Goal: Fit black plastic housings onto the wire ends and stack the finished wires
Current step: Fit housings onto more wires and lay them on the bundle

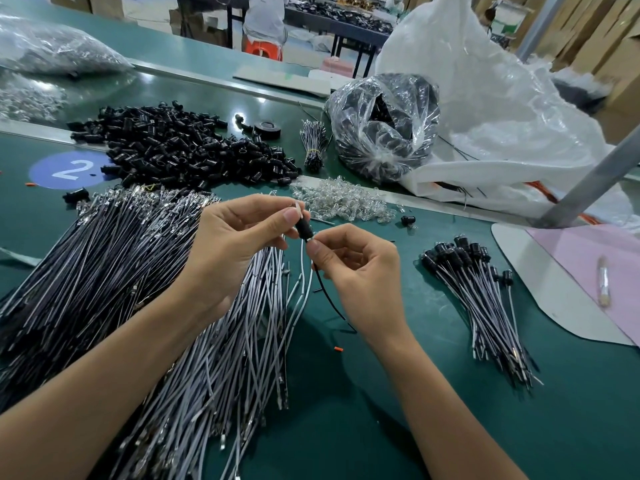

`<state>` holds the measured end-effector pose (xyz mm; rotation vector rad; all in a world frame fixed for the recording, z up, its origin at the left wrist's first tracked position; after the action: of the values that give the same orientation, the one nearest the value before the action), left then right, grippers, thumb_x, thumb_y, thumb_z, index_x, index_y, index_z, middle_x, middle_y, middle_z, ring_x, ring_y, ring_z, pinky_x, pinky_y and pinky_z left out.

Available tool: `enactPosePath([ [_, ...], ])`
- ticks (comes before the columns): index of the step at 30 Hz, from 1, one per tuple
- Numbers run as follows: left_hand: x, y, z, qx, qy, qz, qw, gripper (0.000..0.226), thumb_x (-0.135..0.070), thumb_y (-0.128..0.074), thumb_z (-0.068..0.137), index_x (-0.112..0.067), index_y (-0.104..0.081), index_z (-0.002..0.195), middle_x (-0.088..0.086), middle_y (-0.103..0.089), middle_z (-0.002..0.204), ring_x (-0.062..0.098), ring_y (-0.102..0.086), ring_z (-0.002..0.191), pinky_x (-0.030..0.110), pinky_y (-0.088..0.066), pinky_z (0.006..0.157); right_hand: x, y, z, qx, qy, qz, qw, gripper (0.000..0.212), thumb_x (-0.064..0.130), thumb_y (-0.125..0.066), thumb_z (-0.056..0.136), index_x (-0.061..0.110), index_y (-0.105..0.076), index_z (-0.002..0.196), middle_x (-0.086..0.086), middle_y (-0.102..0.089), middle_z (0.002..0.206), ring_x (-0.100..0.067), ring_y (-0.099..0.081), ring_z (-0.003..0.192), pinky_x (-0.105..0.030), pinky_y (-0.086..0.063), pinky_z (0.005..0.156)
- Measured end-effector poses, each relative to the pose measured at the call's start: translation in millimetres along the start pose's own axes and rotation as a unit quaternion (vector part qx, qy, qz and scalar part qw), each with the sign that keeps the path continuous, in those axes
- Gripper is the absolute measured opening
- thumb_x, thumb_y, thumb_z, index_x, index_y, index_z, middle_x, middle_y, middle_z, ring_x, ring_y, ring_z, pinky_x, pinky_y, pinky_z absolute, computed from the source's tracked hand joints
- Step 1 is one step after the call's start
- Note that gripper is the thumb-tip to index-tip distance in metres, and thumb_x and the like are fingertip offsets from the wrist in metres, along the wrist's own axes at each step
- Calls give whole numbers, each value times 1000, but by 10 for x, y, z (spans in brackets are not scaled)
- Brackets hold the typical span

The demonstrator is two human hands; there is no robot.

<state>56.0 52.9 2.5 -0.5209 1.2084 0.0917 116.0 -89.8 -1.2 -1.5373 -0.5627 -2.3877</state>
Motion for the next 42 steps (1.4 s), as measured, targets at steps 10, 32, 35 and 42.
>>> enactPosePath([
  [10, 6, -13, -10, 4, 1, -1, 1000, 20, -30, -78, 62, -20, -80, 79, 2, -76, 84, 12, -67, 72, 19, -53, 64, -5, -11, -1, 3, 4, -10, 1000, 11, 4, -72, 86, 12, -72, 78, -12, -66, 68, -31, -53, 56, -47, -46, 57],
  [32, -1, -27, -20, 6, -34, 20, 999, 14, -29, -79, 66, -23, -79, 78, 0, -75, 82, 11, -65, 72, 21, -51, 65, -30, -73, 5, 26, 11, 41, 999, 13, -2, -67, 88, 10, -72, 89, -4, -74, 76, -14, -69, 66, -26, -55, 68],
  [35, 14, -13, -9, 10, -26, 7, 1000, 12, -26, -79, 68, -21, -80, 79, 2, -76, 85, 13, -65, 73, 20, -51, 65, -45, -82, 12, 34, 0, 52, 998, 13, 0, -66, 89, 11, -71, 88, -5, -74, 76, -16, -70, 68, -22, -54, 68],
  [42, 31, -21, -6, 22, -26, 14, 999, 14, -25, -73, 75, -18, -80, 86, 6, -76, 90, 15, -67, 76, 20, -52, 66, -73, -58, 19, 20, -1, 57, 998, 8, 2, -67, 88, 6, -73, 92, -8, -75, 78, -19, -70, 68, -24, -55, 68],
])
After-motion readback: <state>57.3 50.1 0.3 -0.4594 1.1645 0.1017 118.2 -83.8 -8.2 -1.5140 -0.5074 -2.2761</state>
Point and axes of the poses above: each hand's wrist, its own z-axis towards the middle knuckle, its own y-axis out of the back of the hand, x = y × z, the point moved 5 cm from there along z, towards the middle knuckle
